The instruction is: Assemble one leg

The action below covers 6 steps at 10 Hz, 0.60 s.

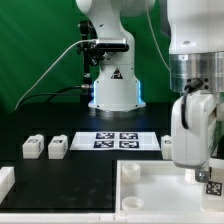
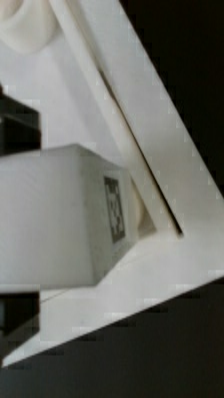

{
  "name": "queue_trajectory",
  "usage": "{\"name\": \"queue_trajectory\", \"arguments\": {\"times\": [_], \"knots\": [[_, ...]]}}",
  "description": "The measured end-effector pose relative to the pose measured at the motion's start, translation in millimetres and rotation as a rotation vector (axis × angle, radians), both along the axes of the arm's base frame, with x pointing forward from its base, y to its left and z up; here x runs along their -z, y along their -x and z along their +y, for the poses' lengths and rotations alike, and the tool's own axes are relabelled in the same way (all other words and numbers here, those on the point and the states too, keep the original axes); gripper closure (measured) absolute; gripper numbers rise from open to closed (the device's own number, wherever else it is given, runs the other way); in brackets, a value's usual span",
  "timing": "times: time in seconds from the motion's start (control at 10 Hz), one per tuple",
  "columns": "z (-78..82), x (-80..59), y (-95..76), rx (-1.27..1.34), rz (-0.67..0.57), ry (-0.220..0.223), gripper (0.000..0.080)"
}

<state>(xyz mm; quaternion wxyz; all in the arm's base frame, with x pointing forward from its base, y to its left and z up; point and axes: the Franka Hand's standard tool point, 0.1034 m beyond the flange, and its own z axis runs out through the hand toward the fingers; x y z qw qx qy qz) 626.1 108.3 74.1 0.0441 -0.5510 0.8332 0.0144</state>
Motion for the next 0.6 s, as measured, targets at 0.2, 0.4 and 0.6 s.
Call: {"name": "queue_trajectory", "arguments": {"times": [0.2,0.4,0.6], "knots": [[9.1,-3.5,0.2,-0.048,-0.007,-0.005,0.0228],[15.7,-10.9,2.4,-0.302,-0.043,0.014,0.0155],[17.6,-13.6,3.6,-0.506,-0.068,0.04,0.015]]}}
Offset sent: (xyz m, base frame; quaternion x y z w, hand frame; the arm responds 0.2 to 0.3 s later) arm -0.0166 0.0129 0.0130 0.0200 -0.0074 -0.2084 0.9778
